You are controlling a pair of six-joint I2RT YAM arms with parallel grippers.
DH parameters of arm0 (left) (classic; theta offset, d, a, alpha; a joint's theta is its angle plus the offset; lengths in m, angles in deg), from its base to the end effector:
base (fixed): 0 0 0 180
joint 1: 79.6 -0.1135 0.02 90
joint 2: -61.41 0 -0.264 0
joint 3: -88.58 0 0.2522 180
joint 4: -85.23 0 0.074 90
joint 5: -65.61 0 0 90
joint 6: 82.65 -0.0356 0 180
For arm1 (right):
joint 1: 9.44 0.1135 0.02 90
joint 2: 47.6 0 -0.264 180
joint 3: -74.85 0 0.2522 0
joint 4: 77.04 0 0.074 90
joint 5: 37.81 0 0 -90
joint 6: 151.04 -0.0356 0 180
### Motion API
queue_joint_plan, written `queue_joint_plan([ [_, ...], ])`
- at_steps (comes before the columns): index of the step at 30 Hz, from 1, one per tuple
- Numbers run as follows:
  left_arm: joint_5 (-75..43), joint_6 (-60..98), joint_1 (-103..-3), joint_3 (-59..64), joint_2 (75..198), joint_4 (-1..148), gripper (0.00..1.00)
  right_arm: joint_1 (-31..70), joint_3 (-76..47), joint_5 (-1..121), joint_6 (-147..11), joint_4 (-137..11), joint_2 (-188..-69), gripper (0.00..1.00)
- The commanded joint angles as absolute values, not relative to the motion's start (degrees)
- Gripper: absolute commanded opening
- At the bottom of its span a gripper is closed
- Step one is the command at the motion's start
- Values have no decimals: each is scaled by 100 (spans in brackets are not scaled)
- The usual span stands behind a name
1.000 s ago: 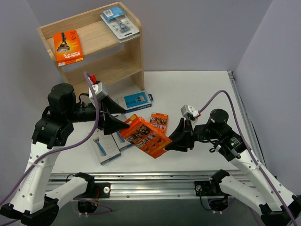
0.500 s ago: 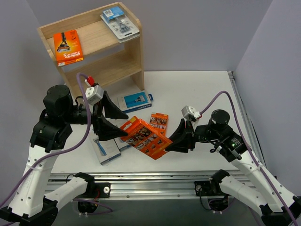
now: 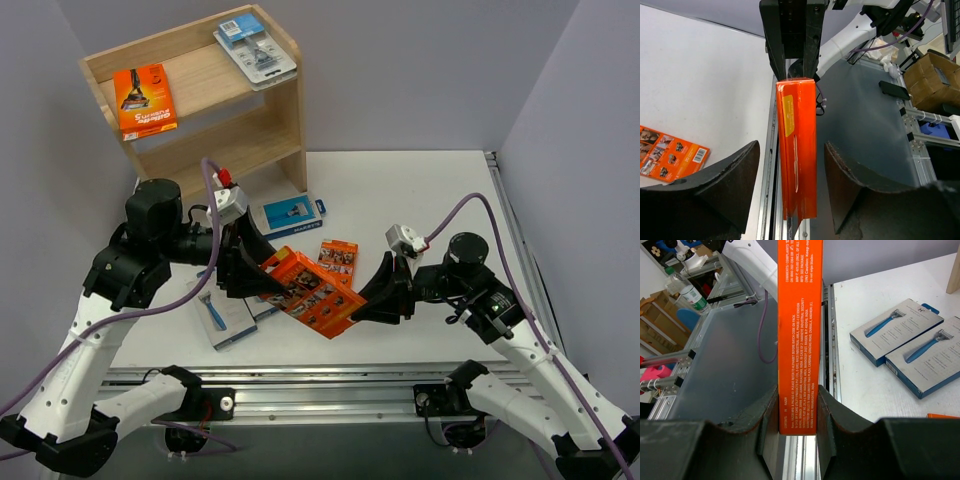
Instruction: Place and organize the shaving razors onto the shelf
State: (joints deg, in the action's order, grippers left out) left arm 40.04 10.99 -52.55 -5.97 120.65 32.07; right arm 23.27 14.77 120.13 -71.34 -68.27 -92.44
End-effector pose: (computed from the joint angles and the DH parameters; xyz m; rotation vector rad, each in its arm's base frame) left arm 0.1420 -0.1086 0.4587 1.1465 1.5572 -1.4067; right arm 0.1193 0.1158 0.3758 -1.2826 1.1452 1.4238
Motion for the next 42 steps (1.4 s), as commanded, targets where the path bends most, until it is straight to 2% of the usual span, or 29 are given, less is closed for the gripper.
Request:
queue_joint_plan([
  [1,3793,788,-5174,-771,12038,2929,62,2361,1477,12145,-7167,-7251,-9260,0],
  [8,3240,471,-5174,-929,12109,2603,45,2378,1495,12162,-7167,-7233,-9243,0],
  [10,3151,471,-5174,-990,12117,2603,44,2378,1495,12171,-7167,-7242,-9243,0],
  [12,3177,506,-5174,-1043,12152,2612,36,2378,1504,12162,-7176,-7251,-9252,0],
  [13,3204,515,-5174,-1104,12161,2629,31,2378,1513,12136,-7202,-7251,-9252,3],
  [14,3212,515,-5183,-1140,12187,2612,25,2378,1513,12084,-7211,-7233,-9243,12],
  [15,3204,524,-5174,-1175,12196,2612,10,2378,1504,12022,-7220,-7198,-9234,18],
  [16,3160,515,-5174,-1219,12205,2568,4,2378,1495,11908,-7211,-7163,-9243,36],
  [17,3082,506,-5174,-1332,12214,2533,3,2378,1469,11846,-7159,-7119,-9217,46],
  [20,2967,463,-5183,-1622,12240,2410,2,2378,1416,11715,-7097,-7022,-9216,56],
  [21,2923,454,-5174,-1710,12249,2383,2,2378,1381,11610,-7045,-6900,-9208,64],
  [22,2870,427,-5174,-1807,12275,2261,2,2378,1355,11478,-6992,-6812,-9164,77],
  [24,2538,243,-5174,-2201,12354,1955,2,2370,1293,11030,-6939,-6636,-9094,87],
  [25,2388,182,-5174,-2360,12389,1839,2,2361,1284,10907,-6939,-6618,-9006,99],
  [28,1773,-100,-5174,-3229,12626,1349,2,2352,1310,10493,-6947,-6556,-8787,100],
  [35,-240,-635,-5025,-5673,13557,757,2,2361,1354,10431,-7018,-6600,-8636,100],
  [38,-819,-689,-5016,-6244,13778,967,2,2361,1363,10448,-7009,-6565,-8680,100],
  [42,-1576,-698,-5016,-6186,13691,2080,2,2361,1354,10475,-6991,-6644,-8750,100],
])
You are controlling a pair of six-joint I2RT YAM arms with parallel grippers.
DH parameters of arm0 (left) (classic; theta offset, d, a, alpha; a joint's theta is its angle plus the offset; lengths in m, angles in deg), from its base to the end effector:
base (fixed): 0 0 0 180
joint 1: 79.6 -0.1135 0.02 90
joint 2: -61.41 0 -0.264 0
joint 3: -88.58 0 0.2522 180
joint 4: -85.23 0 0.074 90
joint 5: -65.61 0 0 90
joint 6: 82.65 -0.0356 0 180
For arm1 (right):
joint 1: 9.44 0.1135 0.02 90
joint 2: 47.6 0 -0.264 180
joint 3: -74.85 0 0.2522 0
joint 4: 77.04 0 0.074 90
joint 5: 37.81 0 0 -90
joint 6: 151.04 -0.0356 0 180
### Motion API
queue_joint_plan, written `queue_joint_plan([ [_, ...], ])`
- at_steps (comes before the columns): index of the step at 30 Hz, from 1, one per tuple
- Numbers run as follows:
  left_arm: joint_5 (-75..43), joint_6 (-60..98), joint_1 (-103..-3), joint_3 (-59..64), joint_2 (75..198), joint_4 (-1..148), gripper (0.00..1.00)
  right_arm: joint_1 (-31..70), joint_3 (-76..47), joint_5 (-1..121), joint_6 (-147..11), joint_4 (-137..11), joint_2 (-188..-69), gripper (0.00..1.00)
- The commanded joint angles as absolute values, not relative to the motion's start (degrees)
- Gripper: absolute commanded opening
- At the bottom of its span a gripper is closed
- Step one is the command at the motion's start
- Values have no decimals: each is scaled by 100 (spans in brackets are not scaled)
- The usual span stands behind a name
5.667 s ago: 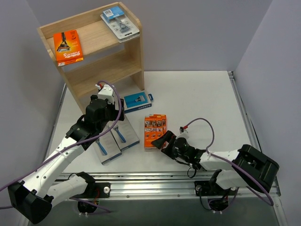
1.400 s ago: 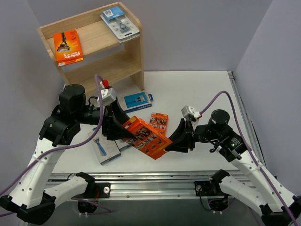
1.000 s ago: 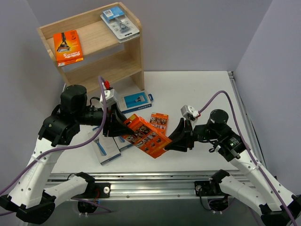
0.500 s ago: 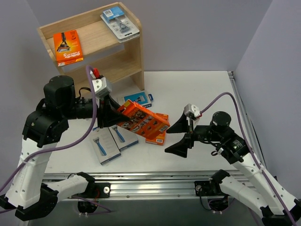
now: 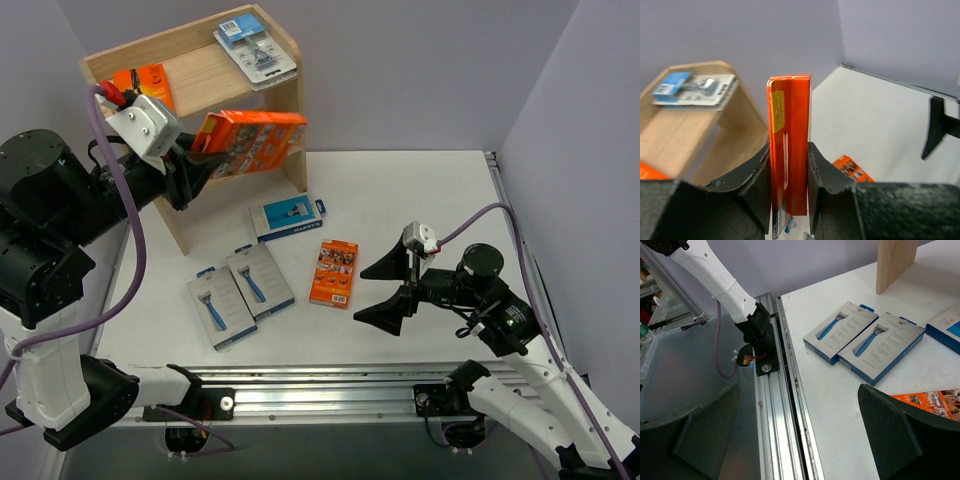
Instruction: Place and organize the shaving razors onto the shelf
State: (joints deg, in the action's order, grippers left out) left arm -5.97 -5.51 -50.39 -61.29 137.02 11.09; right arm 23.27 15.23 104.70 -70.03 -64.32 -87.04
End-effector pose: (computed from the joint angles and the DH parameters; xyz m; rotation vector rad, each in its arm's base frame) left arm 0.1085 -0.0735 0.6122 0.8007 1.3721 -0.4751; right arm 0.1090 0.1036 0.3806 -1.0688 1.2210 1.2258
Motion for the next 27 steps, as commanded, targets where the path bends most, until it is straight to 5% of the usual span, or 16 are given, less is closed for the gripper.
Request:
queue_joint_plan([
  [1,-1699,-733,-5016,-6089,13638,2284,2,2369,1372,10501,-7018,-6696,-8777,100],
  [6,-3302,-1284,-4762,-6657,14076,2147,2,2378,1416,10563,-7071,-6838,-8926,100],
  [9,-5198,-2198,-3753,-6721,14393,2285,2,2405,1425,10563,-7071,-6873,-9023,100],
  [13,-6135,-3078,-3171,-6695,14631,2751,2,2448,1434,10536,-7062,-6873,-9084,100],
  [21,-7079,-5194,-3056,-6151,14737,3840,2,2782,1407,10299,-6895,-6627,-9049,100],
  [27,-6599,-5937,-3345,-4921,14219,4738,2,3011,1354,10044,-6737,-6416,-9181,100],
])
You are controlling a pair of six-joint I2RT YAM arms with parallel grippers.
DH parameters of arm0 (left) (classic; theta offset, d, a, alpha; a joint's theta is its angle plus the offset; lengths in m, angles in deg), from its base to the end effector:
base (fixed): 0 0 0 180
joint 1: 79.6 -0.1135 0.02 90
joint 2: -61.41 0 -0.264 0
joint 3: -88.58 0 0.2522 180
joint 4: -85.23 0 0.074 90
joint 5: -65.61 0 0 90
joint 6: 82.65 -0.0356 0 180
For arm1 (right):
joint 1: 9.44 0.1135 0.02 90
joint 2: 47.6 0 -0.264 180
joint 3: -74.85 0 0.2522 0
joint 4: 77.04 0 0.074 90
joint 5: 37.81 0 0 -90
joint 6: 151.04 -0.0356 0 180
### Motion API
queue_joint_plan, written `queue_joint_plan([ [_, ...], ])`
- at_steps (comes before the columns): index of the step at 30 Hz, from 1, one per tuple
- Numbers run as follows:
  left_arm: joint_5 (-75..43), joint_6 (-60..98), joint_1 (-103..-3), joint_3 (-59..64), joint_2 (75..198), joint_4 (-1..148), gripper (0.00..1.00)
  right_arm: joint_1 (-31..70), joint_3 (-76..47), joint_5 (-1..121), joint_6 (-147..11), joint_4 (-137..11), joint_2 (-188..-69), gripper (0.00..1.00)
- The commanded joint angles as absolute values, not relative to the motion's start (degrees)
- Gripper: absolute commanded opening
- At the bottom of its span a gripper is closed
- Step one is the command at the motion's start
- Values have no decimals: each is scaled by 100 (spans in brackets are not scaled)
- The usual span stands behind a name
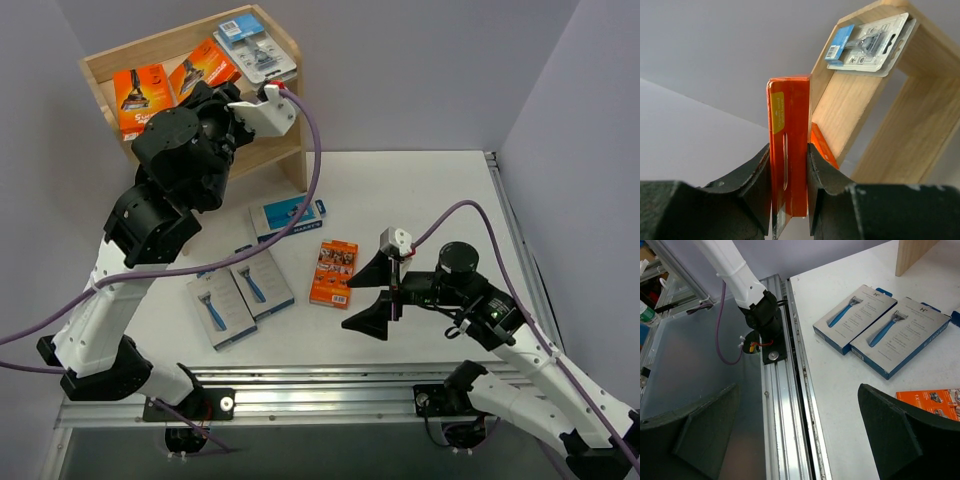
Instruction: Place and organize the shaving razors onto the shelf
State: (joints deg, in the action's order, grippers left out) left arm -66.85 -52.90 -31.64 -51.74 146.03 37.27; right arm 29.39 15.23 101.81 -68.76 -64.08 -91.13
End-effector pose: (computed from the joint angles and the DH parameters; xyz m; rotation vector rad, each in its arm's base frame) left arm 0.1764 -0.1597 0.5982 0.7583 1.3069 0.7024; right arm 0.1137 0.1264 0.3705 -1.1188 1.2611 1.2755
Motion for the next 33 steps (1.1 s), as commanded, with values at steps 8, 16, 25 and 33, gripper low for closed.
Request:
queue_joint_plan([
  [8,-4646,-5180,-5259,-3998,13735,4413,2,3055,1354,10000,-6728,-6389,-9533,100],
  [16,-2845,-5163,-6500,-3531,13664,4413,2,3055,1346,9965,-6719,-6354,-9726,100],
  [25,-2439,-5435,-6765,-3337,13901,4466,2,3029,1319,9772,-6614,-6152,-9752,100],
  [33,-2439,-5154,-7222,-2802,13849,4702,5,3029,1310,9754,-6578,-6126,-9884,100],
])
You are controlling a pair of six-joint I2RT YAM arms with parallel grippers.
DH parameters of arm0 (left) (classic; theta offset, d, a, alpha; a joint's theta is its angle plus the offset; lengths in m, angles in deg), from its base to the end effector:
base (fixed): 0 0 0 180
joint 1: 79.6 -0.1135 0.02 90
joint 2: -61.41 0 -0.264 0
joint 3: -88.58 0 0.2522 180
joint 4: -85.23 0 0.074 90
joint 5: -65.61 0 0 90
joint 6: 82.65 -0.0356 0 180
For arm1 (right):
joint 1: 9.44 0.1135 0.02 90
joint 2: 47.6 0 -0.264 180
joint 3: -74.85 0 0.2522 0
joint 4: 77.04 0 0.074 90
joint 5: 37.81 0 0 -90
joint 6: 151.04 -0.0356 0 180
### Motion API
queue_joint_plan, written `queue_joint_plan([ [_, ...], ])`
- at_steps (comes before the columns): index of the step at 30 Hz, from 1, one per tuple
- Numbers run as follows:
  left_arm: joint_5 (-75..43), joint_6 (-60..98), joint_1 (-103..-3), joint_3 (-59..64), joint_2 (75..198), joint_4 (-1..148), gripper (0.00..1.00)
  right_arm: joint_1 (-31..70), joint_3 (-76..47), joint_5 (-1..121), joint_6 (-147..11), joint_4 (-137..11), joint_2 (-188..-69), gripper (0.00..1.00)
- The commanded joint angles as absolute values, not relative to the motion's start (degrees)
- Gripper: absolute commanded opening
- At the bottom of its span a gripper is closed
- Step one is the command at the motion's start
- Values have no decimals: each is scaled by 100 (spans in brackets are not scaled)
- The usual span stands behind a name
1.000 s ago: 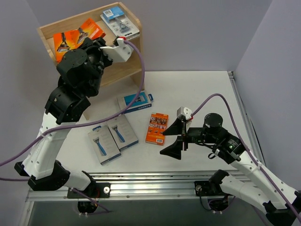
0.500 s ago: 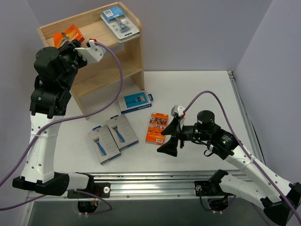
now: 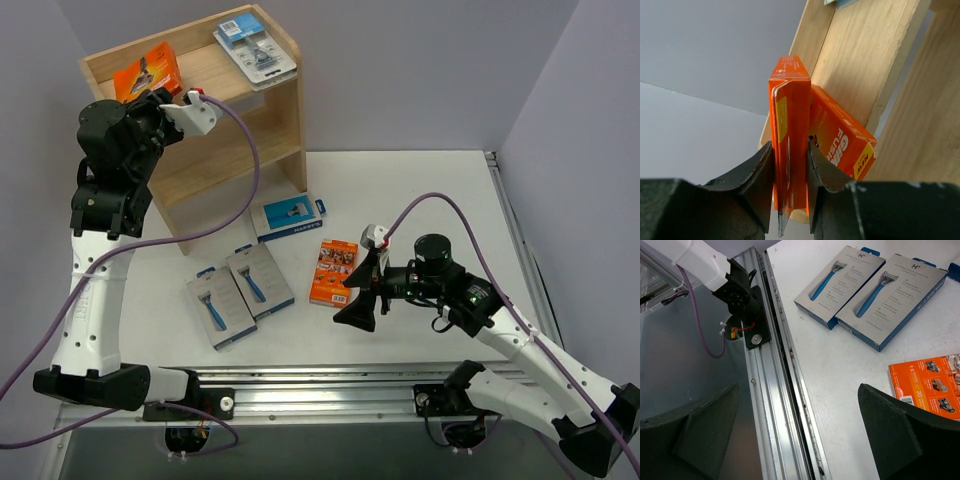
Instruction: Place and organize the shaving razors onto the shelf
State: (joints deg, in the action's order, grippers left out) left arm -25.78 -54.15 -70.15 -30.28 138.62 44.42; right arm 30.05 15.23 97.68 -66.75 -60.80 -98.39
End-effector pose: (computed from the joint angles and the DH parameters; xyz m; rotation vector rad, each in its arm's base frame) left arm 0.2562 -0.0418 0.5402 0.9144 1.3171 0.7313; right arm 0.1385 0.1471 0.3440 -1.1013 1.4559 1.2412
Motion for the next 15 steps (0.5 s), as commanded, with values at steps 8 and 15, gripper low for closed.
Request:
queue_joint_plan([
  [8,-2737,-5110,-7477,-2195,13752,5204,22,3020,1293,9737,-6578,-6134,-10007,100],
  [15,-2913,-5057,-7468,-2098,13734,5441,44,3002,1293,9736,-6605,-6126,-10060,100],
])
